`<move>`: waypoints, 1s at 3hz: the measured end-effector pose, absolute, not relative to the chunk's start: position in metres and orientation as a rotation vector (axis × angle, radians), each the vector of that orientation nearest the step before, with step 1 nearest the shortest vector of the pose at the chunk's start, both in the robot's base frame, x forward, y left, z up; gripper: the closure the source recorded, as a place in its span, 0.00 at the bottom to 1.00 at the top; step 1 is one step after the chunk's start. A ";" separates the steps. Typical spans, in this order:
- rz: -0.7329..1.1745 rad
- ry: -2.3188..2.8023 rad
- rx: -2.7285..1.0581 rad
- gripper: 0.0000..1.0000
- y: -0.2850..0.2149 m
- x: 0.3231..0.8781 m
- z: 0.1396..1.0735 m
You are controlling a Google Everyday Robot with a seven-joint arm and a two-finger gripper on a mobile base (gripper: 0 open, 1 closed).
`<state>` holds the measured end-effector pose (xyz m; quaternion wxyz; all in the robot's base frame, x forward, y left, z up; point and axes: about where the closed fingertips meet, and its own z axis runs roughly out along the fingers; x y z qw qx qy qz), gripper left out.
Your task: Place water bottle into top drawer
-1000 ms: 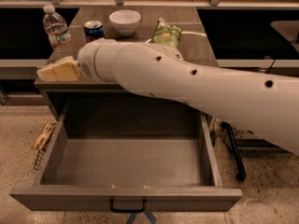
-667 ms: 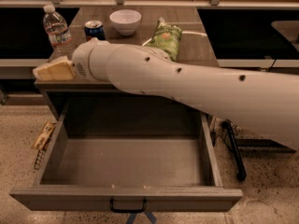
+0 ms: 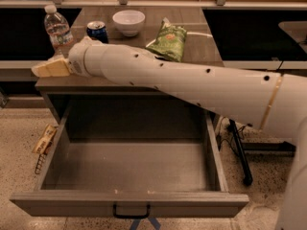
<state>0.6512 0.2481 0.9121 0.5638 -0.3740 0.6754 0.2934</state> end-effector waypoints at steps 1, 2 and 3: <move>0.707 1.559 -0.895 0.00 0.262 0.672 0.908; 0.717 1.536 -0.906 0.00 0.271 0.685 0.909; 0.726 1.527 -0.915 0.00 0.275 0.691 0.907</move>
Offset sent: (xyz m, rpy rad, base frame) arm 0.0517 0.0308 -0.0034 0.0322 -0.0523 0.0563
